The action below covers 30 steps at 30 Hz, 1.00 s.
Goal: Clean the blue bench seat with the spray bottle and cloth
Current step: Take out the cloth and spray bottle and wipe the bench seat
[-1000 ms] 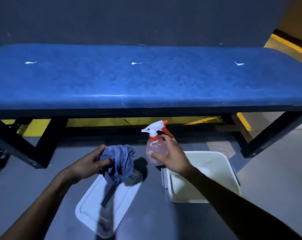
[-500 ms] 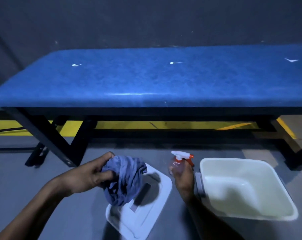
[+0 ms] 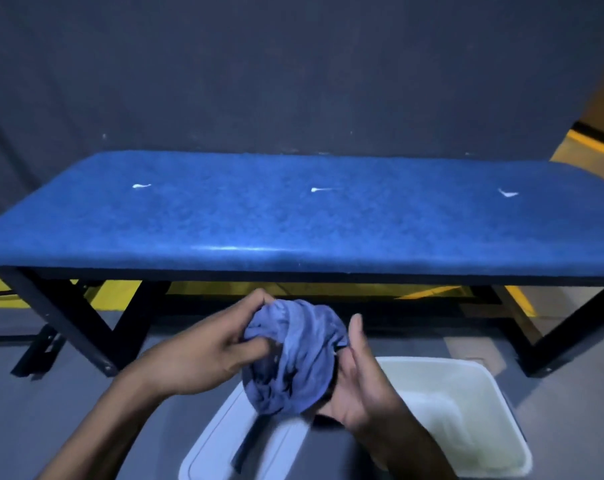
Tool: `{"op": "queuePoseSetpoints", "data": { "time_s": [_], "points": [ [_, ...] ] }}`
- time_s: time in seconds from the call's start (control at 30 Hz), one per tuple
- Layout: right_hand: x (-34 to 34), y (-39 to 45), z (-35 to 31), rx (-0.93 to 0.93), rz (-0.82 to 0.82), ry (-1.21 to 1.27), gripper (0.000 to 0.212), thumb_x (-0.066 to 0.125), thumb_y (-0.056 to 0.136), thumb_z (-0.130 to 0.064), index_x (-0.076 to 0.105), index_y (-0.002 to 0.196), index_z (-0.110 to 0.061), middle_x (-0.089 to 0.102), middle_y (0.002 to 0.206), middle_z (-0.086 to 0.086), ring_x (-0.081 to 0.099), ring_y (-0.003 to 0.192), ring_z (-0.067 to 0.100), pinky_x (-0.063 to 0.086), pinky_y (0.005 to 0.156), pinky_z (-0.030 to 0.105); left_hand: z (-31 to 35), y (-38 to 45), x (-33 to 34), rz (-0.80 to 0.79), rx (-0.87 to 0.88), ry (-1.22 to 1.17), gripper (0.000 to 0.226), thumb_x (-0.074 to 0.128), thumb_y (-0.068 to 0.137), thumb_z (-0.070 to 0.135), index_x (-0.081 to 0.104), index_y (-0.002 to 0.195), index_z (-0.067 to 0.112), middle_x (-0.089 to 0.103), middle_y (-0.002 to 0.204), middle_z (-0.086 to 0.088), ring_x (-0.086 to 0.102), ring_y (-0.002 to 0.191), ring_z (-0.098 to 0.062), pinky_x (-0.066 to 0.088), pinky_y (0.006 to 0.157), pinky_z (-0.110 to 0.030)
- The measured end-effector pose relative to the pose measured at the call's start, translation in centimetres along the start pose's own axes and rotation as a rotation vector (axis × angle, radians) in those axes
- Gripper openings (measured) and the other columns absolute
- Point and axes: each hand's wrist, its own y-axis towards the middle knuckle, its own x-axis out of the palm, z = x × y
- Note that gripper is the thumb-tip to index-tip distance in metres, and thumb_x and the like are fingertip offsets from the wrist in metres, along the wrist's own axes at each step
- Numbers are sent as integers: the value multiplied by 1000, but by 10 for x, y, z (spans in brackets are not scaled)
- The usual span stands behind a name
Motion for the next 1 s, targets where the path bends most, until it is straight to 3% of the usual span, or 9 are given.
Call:
{"op": "queuePoseSetpoints", "data": {
  "time_s": [0.07,0.17,0.3,0.43,0.53,0.67,0.8,0.87,1.0],
  "points": [
    [26,-16,-32,-96,20,31,70,71,81,-65,65,133,-19,64,137,15,65,123,33,49,107,54,33,15,-1,79,101,99,17,62,99,19,53,114,22,69,97,8,65,91,-8,52,85,-33],
    [42,-22,-68,-230,69,-34,42,66,86,-50,77,112,-20,72,124,14,73,108,32,56,97,54,71,36,-13,188,149,229,26,68,93,28,56,116,31,71,96,17,65,88,-1,54,82,-32],
    [53,-10,-131,-432,133,-79,50,67,92,-29,60,134,-2,66,130,25,61,124,45,41,111,62,80,52,-71,225,90,87,53,71,96,31,50,143,45,53,145,31,44,133,18,38,107,-8],
    [59,4,-189,-732,354,-514,25,64,98,-22,70,115,-6,78,109,7,73,109,20,55,96,36,10,58,-136,513,-202,456,74,38,88,80,50,148,38,48,158,10,41,148,-12,32,119,-38],
    [50,32,-214,-890,539,-1029,13,65,97,-26,67,103,-15,74,97,-5,69,89,-3,48,75,17,-52,55,-160,526,-395,688,94,8,75,85,44,151,42,37,165,9,29,155,-17,24,119,-56],
    [22,82,-209,-729,591,-1624,56,60,96,-41,38,147,-39,46,144,-3,58,122,22,45,97,33,-84,53,-157,558,-366,755,84,-1,84,75,31,157,48,24,170,16,15,159,-10,7,125,-54],
    [12,98,-192,-573,714,-2118,72,34,99,-62,-9,156,-50,-3,171,-10,14,156,28,2,122,60,-93,57,-152,656,-302,774,73,5,92,64,37,155,47,32,167,17,21,157,-9,8,125,-52],
    [9,92,-190,-593,642,-2096,74,28,94,-73,-12,153,-54,-11,170,-13,0,158,26,-6,123,56,-101,58,-151,701,-266,793,68,10,96,60,43,153,45,38,164,15,27,156,-11,11,124,-54],
    [8,110,-199,-648,441,-1821,68,21,92,-77,9,155,-54,-2,170,-15,-3,158,18,6,128,46,-108,65,-149,752,-268,831,63,14,99,54,49,149,42,43,162,14,30,154,-11,13,123,-56]
  ]
}}
